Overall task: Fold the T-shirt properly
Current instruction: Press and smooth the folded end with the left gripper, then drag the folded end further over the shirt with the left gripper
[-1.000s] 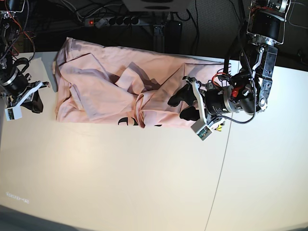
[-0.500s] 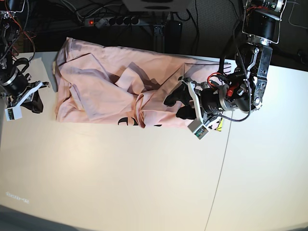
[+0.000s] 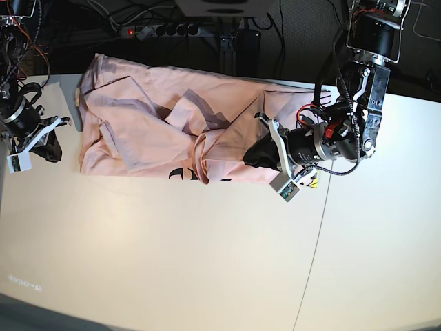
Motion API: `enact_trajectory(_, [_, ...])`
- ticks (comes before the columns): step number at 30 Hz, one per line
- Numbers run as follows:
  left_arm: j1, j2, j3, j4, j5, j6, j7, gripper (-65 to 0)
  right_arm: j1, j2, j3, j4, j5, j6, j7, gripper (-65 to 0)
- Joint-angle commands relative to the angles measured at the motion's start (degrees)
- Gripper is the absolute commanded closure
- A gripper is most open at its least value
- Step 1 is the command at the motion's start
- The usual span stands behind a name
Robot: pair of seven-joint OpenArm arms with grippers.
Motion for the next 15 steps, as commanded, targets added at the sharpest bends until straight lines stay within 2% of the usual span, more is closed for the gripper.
enact_trajectory(1, [-0.92, -0.31, -0.26, 0.81, -0.85, -3.19, -0.96, 0.0, 0.46, 1.27, 0.70, 0.85, 0.68, 3.06, 1.11, 0.0])
enact_trajectory(4, [-0.92, -0.28, -0.26, 0.85, -2.16, -3.29, 0.48, 0.0, 0.46, 1.27, 0.70, 0.85, 0.70, 3.04, 1.11, 0.0])
enact_trajectory(8, [-0.28, -0.26, -0.26, 1.25, -7.54, -3.29, 2.84, 0.0, 0.44, 1.27, 0.70, 0.85, 0.66, 3.06, 1.11, 0.0])
enact_trajectory(15, [2.95, 0.74, -0.26, 8.24, -12.24, -3.29, 4.07, 0.0, 0.46, 1.27, 0.70, 0.85, 0.68, 3.04, 1.11, 0.0])
